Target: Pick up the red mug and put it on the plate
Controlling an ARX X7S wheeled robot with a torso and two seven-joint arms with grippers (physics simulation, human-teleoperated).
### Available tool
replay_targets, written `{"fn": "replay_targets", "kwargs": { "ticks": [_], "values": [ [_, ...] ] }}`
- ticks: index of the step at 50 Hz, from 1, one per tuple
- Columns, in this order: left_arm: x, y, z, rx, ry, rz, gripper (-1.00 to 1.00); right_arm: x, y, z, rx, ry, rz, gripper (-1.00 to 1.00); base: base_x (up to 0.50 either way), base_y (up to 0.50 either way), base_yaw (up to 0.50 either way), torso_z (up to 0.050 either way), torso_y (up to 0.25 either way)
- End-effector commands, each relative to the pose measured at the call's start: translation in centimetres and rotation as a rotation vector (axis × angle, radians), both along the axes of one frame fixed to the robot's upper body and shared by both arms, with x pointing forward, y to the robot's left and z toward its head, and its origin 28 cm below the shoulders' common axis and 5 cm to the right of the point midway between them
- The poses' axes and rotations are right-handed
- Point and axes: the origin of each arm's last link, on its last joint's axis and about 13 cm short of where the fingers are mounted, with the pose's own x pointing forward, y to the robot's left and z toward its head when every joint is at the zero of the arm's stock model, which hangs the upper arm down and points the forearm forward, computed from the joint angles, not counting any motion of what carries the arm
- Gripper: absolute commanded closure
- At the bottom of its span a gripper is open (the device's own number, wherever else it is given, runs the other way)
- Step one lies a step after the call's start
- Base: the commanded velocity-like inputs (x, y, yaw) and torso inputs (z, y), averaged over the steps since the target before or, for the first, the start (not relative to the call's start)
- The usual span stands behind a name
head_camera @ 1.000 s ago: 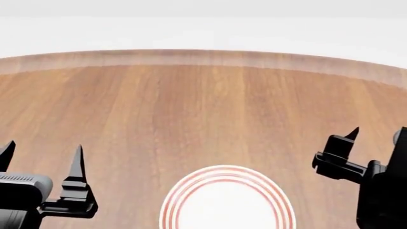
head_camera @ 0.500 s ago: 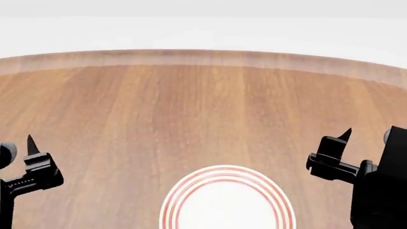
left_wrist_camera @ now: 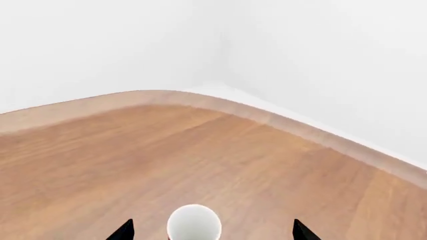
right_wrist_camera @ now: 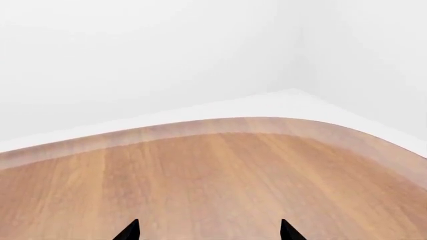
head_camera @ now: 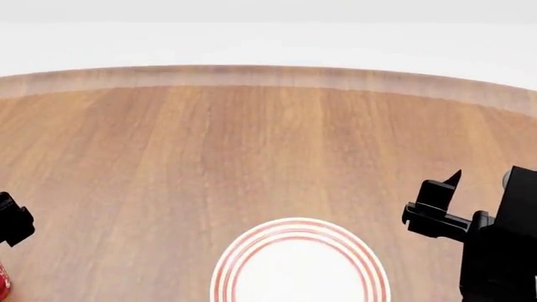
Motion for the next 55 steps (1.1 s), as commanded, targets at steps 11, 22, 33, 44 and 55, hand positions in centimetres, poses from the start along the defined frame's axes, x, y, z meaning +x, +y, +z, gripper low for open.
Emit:
{"fn": "replay_targets", "kwargs": {
  "ticks": [11,22,33,44,55],
  "values": [
    [3.2,0.7,-2.1,-0.038,0.146,0.016,-1.0,0.5,0.2,-0.6,0.002,0.014,0.008,-1.0,0.0,0.0,0.0,0.0,0.0],
    [6.2,1.9,-7.2,-0.095,0.33,0.006,-1.0,0.8,0.2,-1.0,0.011,0.024,0.015,-1.0,0.0,0.0,0.0,0.0,0.0],
    [6.5,2.1,-7.6,-0.107,0.345,0.011,-1.0,0.8,0.3,-1.3,0.009,0.028,0.017,-1.0,0.0,0.0,0.0,0.0,0.0],
    [7.1,2.2,-7.7,-0.115,0.36,0.006,-1.0,1.0,0.4,-1.4,0.008,0.034,0.02,-1.0,0.0,0.0,0.0,0.0,0.0],
    [8.7,2.7,-8.8,-0.119,0.404,0.0,-1.0,1.2,0.4,-1.7,0.009,0.04,0.021,-1.0,0.0,0.0,0.0,0.0,0.0]
  ]
}}
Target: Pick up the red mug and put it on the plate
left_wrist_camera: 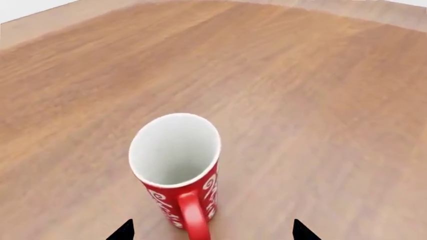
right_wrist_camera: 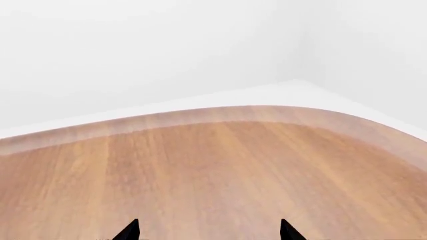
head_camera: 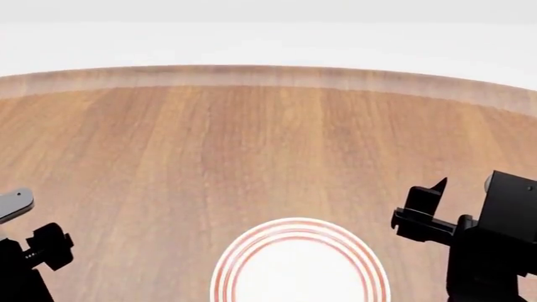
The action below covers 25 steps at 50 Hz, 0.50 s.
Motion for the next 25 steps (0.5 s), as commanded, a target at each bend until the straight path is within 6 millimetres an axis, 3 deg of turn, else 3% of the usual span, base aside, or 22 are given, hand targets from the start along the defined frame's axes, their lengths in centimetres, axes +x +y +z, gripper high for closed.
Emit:
{"fn": "replay_targets", "kwargs": {
  "ticks": [1,25],
  "values": [
    [1.3,0.4,-1.0,-0.012,0.045,-0.007,-1.0,0.2,0.1,-0.2,0.001,0.006,0.002,-1.0,0.0,0.0,0.0,0.0,0.0],
    [1.3,1.1,-2.1,-0.049,0.108,0.04,-1.0,0.4,0.0,-0.7,0.011,0.016,0.008,-1.0,0.0,0.0,0.0,0.0,0.0]
  ]
}}
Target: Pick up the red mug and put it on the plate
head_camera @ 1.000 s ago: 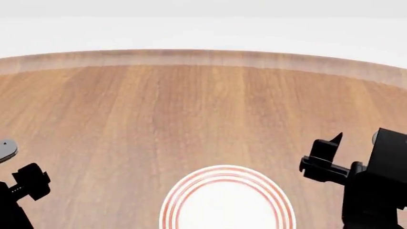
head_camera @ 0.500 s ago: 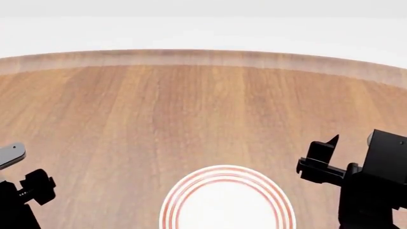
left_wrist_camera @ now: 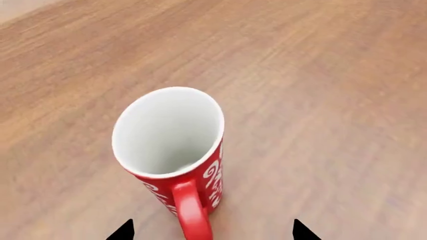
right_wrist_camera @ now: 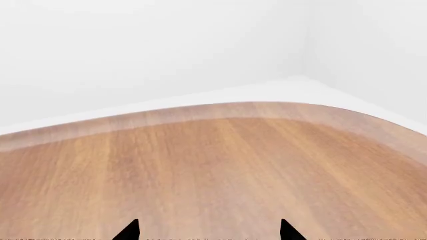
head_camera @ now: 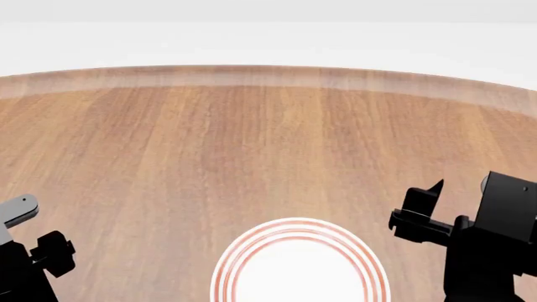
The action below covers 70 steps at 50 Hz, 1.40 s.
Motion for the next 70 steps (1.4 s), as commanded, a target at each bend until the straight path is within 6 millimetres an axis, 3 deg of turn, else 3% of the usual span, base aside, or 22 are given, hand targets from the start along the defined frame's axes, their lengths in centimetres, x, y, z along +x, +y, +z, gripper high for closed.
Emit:
{"fn": "replay_targets", "kwargs": {
  "ticks": [1,38,39,70],
  "values": [
    [-0.2,0.3,-0.4,-0.014,0.024,0.021,-1.0,0.1,-0.1,-0.3,0.006,0.006,0.002,-1.0,0.0,0.0,0.0,0.0,0.0],
    [-0.6,0.4,-0.9,0.018,0.053,-0.003,-1.0,0.5,0.1,-1.1,0.008,0.019,0.013,-1.0,0.0,0.0,0.0,0.0,0.0],
    [-0.6,0.4,-0.9,0.025,0.042,-0.016,1.0,0.5,0.1,-1.1,0.008,0.02,0.013,-1.0,0.0,0.0,0.0,0.0,0.0],
    [-0.6,0.4,-1.0,0.04,0.014,-0.131,1.0,0.7,0.3,-1.5,0.006,0.027,0.019,-1.0,0.0,0.0,0.0,0.0,0.0]
  ]
}}
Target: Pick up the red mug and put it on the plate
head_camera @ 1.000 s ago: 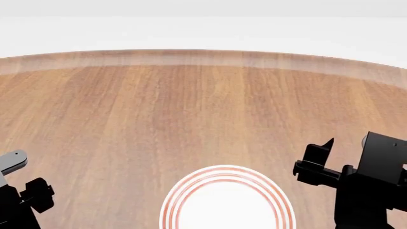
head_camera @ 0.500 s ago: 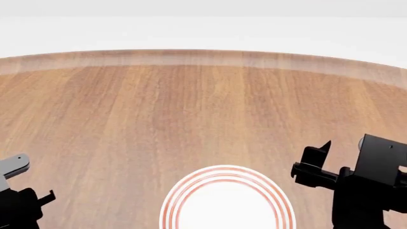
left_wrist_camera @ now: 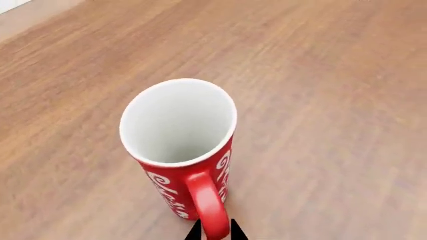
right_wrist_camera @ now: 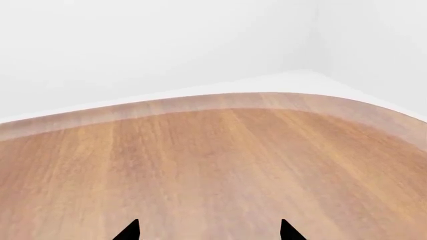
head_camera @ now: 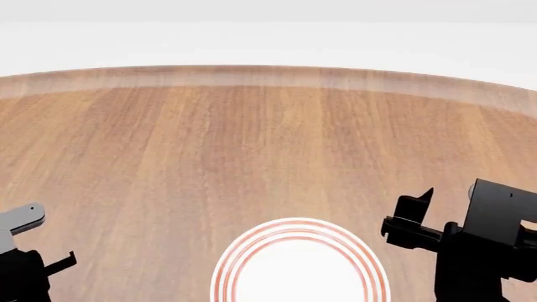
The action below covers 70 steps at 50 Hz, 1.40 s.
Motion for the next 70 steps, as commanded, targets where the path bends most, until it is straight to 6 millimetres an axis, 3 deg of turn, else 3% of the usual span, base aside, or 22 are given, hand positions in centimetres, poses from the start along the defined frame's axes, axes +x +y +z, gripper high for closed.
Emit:
{"fn": "replay_targets", "kwargs": {
  "ticks": [1,11,23,30,48,70],
  "values": [
    [0.2,-0.1,0.2,-0.006,-0.017,-0.083,1.0,0.1,0.0,-0.1,0.001,0.001,0.001,-1.0,0.0,0.0,0.0,0.0,0.0],
    [0.8,-0.6,1.0,0.031,-0.031,-0.206,1.0,0.2,0.2,-0.1,0.0,0.006,0.004,-1.0,0.0,0.0,0.0,0.0,0.0],
    [1.6,-2.9,1.8,0.078,-0.086,-0.396,1.0,0.3,0.2,0.0,0.002,0.006,0.006,-1.0,0.0,0.0,0.0,0.0,0.0],
    [0.0,-4.8,3.0,0.1,-0.117,-0.515,1.0,0.3,0.2,0.0,0.004,0.004,0.009,-1.0,0.0,0.0,0.0,0.0,0.0],
    [-3.0,-8.7,2.4,0.146,-0.118,-0.828,1.0,0.4,0.3,-0.4,0.009,0.01,0.012,-1.0,0.0,0.0,0.0,0.0,0.001],
    [-5.0,-11.2,3.7,0.145,-0.17,-1.098,1.0,0.4,0.2,-0.4,0.014,0.009,0.015,-1.0,0.0,0.0,0.0,0.0,0.0]
  ]
}}
